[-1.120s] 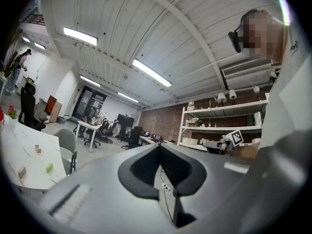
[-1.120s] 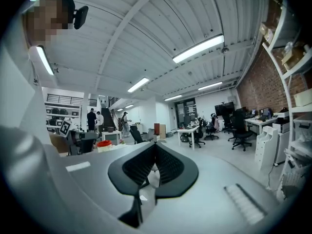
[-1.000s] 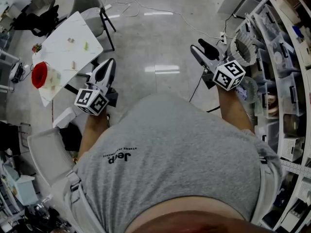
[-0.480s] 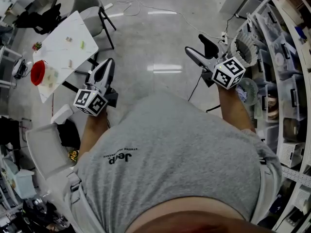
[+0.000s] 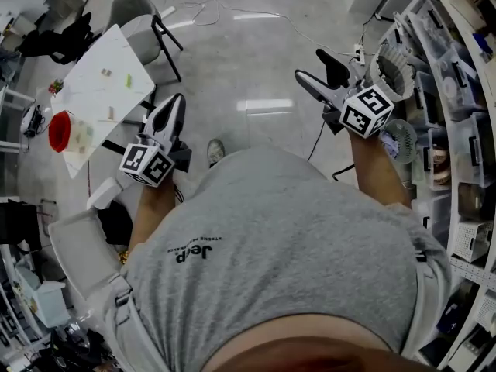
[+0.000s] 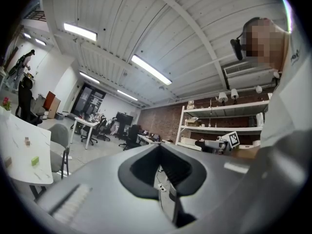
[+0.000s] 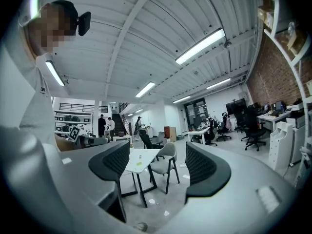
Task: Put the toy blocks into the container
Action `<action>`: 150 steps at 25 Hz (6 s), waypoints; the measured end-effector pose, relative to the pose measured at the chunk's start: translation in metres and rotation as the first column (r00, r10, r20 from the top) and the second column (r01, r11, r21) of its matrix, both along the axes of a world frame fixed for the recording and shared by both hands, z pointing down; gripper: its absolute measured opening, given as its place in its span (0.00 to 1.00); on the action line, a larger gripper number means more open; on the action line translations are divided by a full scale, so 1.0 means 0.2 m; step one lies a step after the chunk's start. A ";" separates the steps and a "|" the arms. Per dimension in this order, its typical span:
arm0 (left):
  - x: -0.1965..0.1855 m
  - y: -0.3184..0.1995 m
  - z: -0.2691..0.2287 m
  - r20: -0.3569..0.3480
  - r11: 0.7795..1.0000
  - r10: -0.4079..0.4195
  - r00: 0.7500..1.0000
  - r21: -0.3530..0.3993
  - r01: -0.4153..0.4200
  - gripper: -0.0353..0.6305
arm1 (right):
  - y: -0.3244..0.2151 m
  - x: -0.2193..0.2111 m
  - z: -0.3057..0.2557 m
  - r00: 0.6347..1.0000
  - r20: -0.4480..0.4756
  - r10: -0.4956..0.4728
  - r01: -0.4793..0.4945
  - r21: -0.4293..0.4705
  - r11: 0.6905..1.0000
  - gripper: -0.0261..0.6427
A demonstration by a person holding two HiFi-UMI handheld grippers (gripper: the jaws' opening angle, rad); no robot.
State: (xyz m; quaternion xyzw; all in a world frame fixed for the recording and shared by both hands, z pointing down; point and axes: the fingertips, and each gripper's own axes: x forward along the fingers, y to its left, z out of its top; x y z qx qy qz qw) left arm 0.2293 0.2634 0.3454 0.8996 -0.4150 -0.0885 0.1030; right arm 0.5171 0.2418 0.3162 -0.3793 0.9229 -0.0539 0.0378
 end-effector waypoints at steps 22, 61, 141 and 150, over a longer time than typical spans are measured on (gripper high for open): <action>-0.77 -1.74 -0.10 -0.047 0.976 0.218 0.975 0.033 -0.216 0.13 | -1.40 -0.77 -0.17 0.971 -0.061 0.230 -0.228 0.037 0.973 0.54; -0.37 -3.13 0.01 0.009 0.999 0.010 1.000 -0.035 -0.009 0.12 | -3.01 -0.32 0.08 0.995 -0.082 0.053 -0.058 -0.052 0.997 0.54; -3.22 -0.50 0.49 0.075 0.140 -0.986 0.152 -0.137 0.981 0.12 | -0.90 -4.80 0.75 -0.332 -0.618 -0.713 0.940 -0.274 -0.201 0.15; -3.36 -0.44 0.40 0.092 0.101 -0.989 0.113 -0.124 0.987 0.12 | -0.69 -5.05 0.70 -0.331 -0.656 -0.678 0.944 -0.246 -0.222 0.15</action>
